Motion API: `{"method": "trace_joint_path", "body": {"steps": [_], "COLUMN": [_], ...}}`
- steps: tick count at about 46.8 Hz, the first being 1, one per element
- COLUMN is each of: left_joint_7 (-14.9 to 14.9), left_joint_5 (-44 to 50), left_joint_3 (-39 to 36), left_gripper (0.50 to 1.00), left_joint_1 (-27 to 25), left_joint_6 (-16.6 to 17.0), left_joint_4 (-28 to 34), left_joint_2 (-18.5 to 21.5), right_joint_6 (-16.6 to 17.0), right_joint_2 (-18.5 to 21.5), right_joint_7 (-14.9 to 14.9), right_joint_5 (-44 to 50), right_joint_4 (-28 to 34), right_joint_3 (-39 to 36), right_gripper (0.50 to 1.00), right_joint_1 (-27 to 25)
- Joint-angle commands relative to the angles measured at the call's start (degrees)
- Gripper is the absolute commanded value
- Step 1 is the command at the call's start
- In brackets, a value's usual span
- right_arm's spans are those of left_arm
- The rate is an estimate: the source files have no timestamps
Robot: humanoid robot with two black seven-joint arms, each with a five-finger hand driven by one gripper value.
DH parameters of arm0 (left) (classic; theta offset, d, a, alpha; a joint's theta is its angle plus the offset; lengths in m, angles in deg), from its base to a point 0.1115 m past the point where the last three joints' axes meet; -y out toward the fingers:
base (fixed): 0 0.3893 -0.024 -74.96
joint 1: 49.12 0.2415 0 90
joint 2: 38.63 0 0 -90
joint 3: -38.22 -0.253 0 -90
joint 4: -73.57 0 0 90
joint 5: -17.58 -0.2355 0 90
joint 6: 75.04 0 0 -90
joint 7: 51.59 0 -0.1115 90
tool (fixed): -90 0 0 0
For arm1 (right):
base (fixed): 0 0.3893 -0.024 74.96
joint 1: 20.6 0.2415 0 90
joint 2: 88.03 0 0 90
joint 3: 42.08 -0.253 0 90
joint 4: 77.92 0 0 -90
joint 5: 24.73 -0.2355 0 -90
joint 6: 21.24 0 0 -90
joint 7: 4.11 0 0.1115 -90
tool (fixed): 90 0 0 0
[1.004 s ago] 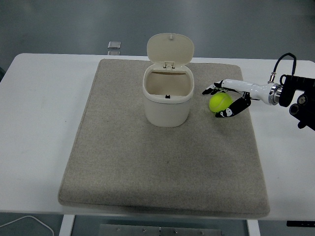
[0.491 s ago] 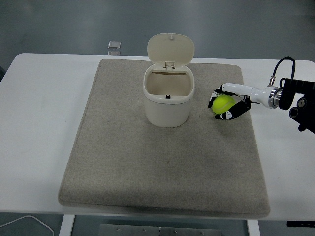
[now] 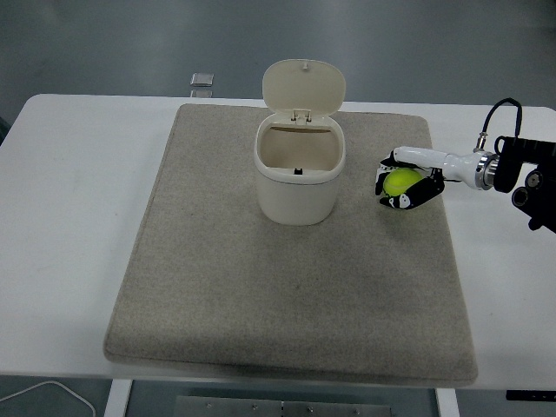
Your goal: Pick up the tennis ball and place it in the box.
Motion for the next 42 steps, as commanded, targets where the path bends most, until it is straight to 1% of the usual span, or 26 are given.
{"method": "trace_joint_path", "body": {"steps": [1,9,10,11,12,14,15,17,21,23,28,32,35,42], "left_joint_7": [0.01,0.01,0.01,0.01,-0.07,0.01,0.01,0.01,-0.07,0.01,0.01,0.01,0.01,0.01], "left_joint_5": [0.0,0.0,0.0,0.0,0.0,0.0,0.0,0.0,0.0,0.0,0.0,0.0,0.0,0.0], "left_joint_3": [0.0,0.0,0.0,0.0,0.0,0.0,0.0,0.0,0.0,0.0,0.0,0.0,0.0,0.0], "left_gripper": [0.996,0.996,0.996,0.996,0.996,0.996,0.996,0.996,0.996,0.996,0.996,0.996,0.996,0.996], "left_joint_1": [0.06,0.06,-0.02,0.06,0.07,-0.02,-0.02,-0.02,-0.02,-0.02,-0.02,-0.02,-0.02,0.06], "left_joint_6": [0.01,0.01,0.01,0.01,0.01,0.01,0.01,0.01,0.01,0.01,0.01,0.01,0.01,0.01], "left_joint_4": [0.0,0.0,0.0,0.0,0.0,0.0,0.0,0.0,0.0,0.0,0.0,0.0,0.0,0.0], "left_joint_2": [0.0,0.0,0.0,0.0,0.0,0.0,0.0,0.0,0.0,0.0,0.0,0.0,0.0,0.0], "right_joint_6": [0.09,0.18,0.36,0.44,0.53,1.32,1.85,2.55,2.99,3.17,4.22,4.57,5.01,6.51], "right_joint_2": [0.01,0.1,0.1,0.1,0.1,0.01,0.1,0.1,-0.16,-0.25,-0.43,-0.6,-0.78,-1.57], "right_joint_7": [-0.01,-0.01,-0.01,-0.01,-0.01,-0.1,-0.19,-0.19,-0.19,-0.19,-0.19,-0.28,-0.36,-0.63], "right_joint_5": [-0.01,-0.79,-0.97,-0.97,-1.06,-1.15,-1.24,-1.41,-2.38,-2.64,-3.26,-3.35,-3.35,-3.17], "right_joint_4": [-0.01,-0.1,-0.1,-0.19,-0.19,-0.28,-0.36,-0.36,-0.45,-0.45,-0.54,-0.63,-0.8,-0.8], "right_joint_3": [-0.01,-0.01,-0.01,-0.01,-0.01,-0.19,-0.27,-0.71,-0.72,-0.8,-0.8,-0.8,-0.8,-0.72], "right_gripper": [0.5,0.5,0.511,0.537,0.547,0.584,0.617,0.719,0.758,0.786,0.823,0.831,0.856,0.866], "right_joint_1": [0.0,0.09,0.09,0.09,0.26,0.53,0.7,1.05,1.76,2.2,2.81,3.08,3.51,4.39]}}
